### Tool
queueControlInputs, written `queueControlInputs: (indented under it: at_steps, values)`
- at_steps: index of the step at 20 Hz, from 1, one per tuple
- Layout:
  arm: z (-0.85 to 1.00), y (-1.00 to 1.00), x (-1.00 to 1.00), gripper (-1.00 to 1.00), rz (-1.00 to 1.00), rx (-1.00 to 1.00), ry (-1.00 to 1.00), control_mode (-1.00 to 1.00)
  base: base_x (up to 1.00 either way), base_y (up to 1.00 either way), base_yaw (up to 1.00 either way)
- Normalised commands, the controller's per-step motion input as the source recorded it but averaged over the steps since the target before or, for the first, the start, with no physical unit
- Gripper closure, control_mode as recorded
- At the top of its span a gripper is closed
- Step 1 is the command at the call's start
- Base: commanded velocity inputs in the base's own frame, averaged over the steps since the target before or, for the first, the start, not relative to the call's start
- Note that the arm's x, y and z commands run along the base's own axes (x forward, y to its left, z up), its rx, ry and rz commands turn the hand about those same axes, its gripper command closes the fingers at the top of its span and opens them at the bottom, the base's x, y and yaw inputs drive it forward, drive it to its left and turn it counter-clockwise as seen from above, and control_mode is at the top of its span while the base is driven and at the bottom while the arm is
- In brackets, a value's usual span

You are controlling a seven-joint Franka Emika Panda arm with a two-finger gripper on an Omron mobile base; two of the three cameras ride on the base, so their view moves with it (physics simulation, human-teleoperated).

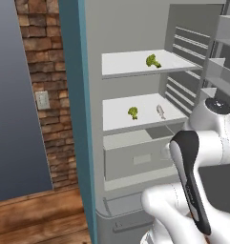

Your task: Place one broccoli and one fish in each tupperware on the nearby counter, to pack two identical lunches.

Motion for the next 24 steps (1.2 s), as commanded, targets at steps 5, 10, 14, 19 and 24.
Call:
queueControlInputs:
  at_steps: [5, 10, 14, 19, 24]
  values:
    - [-0.29, 0.00, 0.00, -1.00, -0.02, 0.00, -0.08, -1.00, 0.07, 0.00, 0.00]
    - [-0.08, 0.00, 0.16, -1.00, -0.11, 0.03, -0.26, -1.00, 0.00, 0.00, 0.00]
    - [0.00, 0.00, 0.51, -1.00, -0.15, 0.14, -0.19, -1.00, 0.00, 0.00, 0.00]
    - [0.00, 0.00, 0.54, -1.00, -0.06, 0.17, -0.04, -1.00, 0.00, 0.00, 0.00]
    - [0.00, 0.00, 0.94, -1.00, -0.01, 0.06, 0.13, -1.00, 0.00, 0.00, 0.00]
